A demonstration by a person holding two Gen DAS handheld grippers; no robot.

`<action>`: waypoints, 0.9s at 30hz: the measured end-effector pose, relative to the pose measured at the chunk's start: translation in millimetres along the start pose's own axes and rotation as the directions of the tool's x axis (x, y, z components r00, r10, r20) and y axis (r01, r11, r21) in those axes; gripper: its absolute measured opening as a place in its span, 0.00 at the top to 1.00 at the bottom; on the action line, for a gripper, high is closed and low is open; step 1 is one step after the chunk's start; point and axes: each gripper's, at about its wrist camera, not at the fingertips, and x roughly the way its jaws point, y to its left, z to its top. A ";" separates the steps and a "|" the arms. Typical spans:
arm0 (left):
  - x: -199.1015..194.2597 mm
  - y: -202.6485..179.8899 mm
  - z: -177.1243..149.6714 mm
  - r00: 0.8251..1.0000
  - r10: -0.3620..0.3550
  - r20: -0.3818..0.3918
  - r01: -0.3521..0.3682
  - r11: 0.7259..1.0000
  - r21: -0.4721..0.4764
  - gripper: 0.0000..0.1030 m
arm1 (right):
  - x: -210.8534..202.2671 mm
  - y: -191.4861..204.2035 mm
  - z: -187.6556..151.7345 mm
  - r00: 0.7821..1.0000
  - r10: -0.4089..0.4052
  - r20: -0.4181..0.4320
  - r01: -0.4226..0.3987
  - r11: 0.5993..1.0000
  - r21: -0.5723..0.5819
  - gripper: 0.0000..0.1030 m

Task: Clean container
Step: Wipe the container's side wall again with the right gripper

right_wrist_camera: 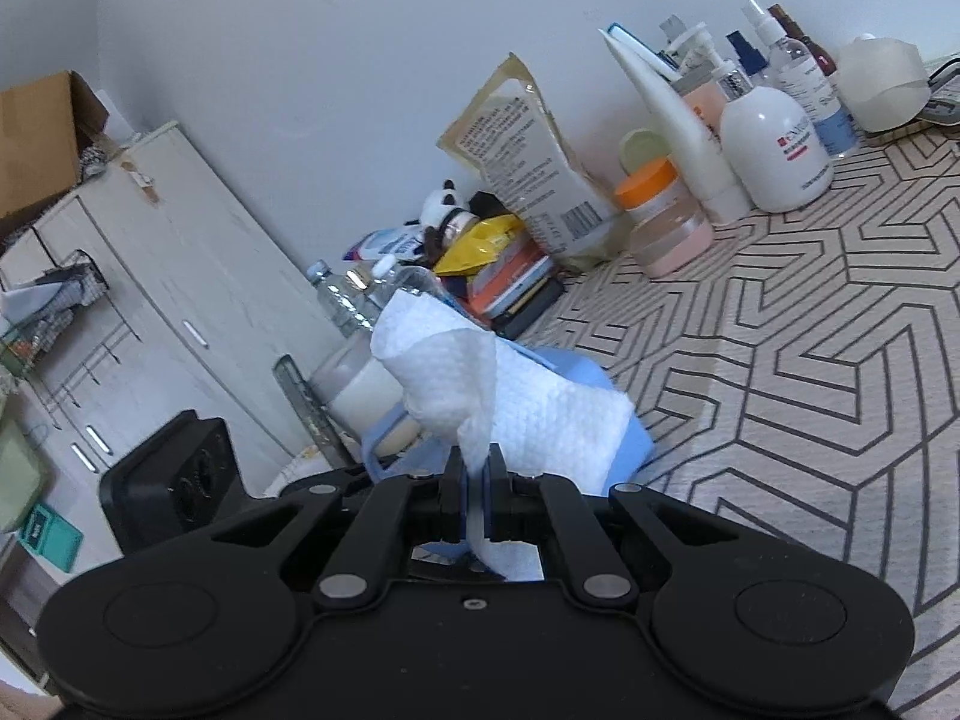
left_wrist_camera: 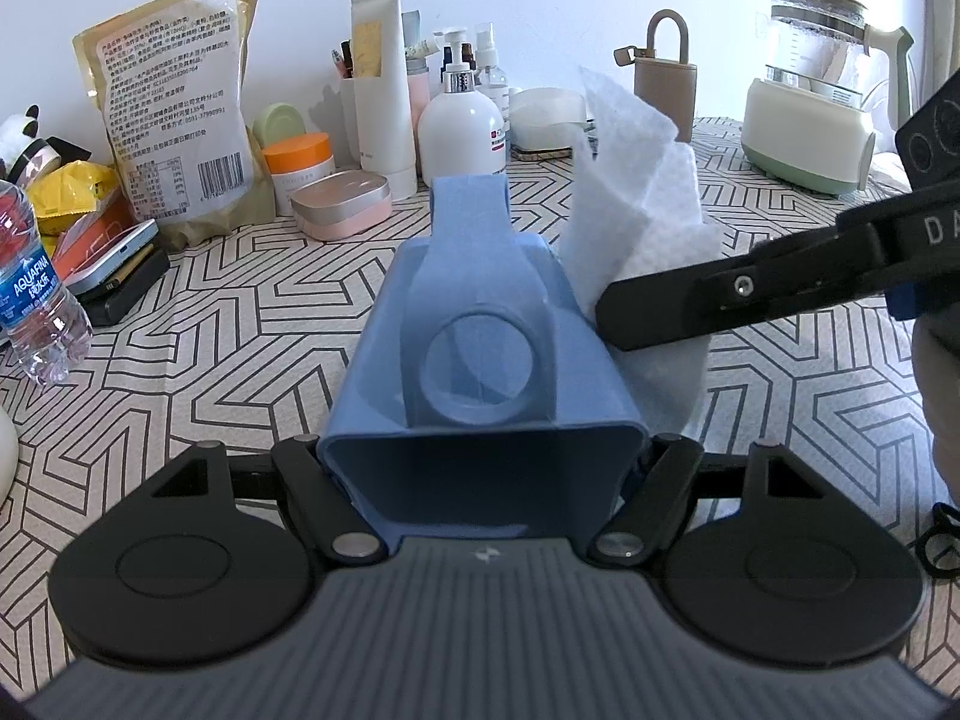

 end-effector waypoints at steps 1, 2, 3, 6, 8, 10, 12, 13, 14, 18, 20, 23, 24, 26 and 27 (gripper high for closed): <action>-0.1 -0.6 0.0 1.000 0.001 0.000 -0.001 1.000 0.001 0.28 | 0.1 -0.6 0.0 1.000 -0.005 -0.001 0.005 1.000 0.001 0.94; -0.2 -1.1 0.0 1.000 0.003 0.000 -0.003 1.000 0.003 0.28 | 0.2 -1.1 -0.1 1.000 -0.010 -0.003 0.010 1.000 0.002 0.94; -0.4 -1.7 0.1 1.000 0.004 0.001 -0.004 1.000 0.004 0.28 | 0.2 -1.3 -0.3 1.000 -0.013 -0.003 0.013 1.000 0.001 0.93; -0.7 -3.4 0.1 1.000 0.008 0.001 -0.008 1.000 0.009 0.28 | -0.4 0.2 -2.3 1.000 -0.006 -0.002 0.006 1.000 -0.006 0.93; -1.0 -4.6 0.1 1.000 0.011 0.002 -0.011 1.000 0.012 0.28 | 0.2 0.6 -2.6 0.999 0.041 -0.006 -0.041 0.999 0.003 0.93; -1.2 -5.4 0.2 1.000 0.013 0.002 -0.013 1.000 0.013 0.28 | 1.1 0.8 -3.0 0.995 0.097 -0.010 -0.097 0.995 0.016 0.93; -1.2 -4.0 0.3 1.000 0.006 0.001 -0.006 1.000 0.006 0.28 | 2.3 2.9 -3.2 0.993 0.117 -0.016 -0.117 0.993 0.013 0.93; -1.2 -3.6 0.3 1.000 0.004 0.001 -0.004 1.000 0.003 0.28 | 2.9 4.2 -3.3 0.992 0.121 -0.019 -0.121 0.993 0.009 0.93; -1.2 -4.0 0.3 1.000 0.005 0.001 -0.005 1.000 0.006 0.28 | 3.5 5.5 -3.4 0.992 0.125 -0.022 -0.125 0.992 0.005 0.93; -1.0 -3.7 0.5 1.000 0.003 0.002 -0.003 1.000 0.002 0.28 | 2.9 5.7 -3.5 0.994 0.111 -0.021 -0.111 0.994 -0.001 0.96; -0.8 -3.4 0.5 1.000 0.002 0.000 -0.002 1.000 -0.001 0.28 | 1.9 5.1 -2.6 0.995 0.096 -0.015 -0.096 0.995 0.001 0.96; -0.4 -3.9 0.7 1.000 0.004 -0.002 -0.004 1.000 -0.001 0.28 | 0.0 2.3 -1.4 0.998 0.064 -0.006 -0.064 0.998 0.006 0.96; -0.2 -3.8 0.8 1.000 0.005 -0.002 -0.005 1.000 -0.002 0.28 | -0.8 1.9 -1.1 0.999 0.050 -0.004 -0.050 0.999 0.003 0.96; 0.0 -3.3 0.9 1.000 0.004 -0.004 -0.004 1.000 -0.006 0.28 | -1.3 0.9 -0.7 0.999 0.032 -0.002 -0.032 0.999 0.001 0.95; 0.2 -3.0 0.9 1.000 0.004 -0.005 -0.004 1.000 -0.008 0.28 | -1.3 0.4 -0.7 1.000 0.027 -0.002 -0.027 1.000 0.002 0.95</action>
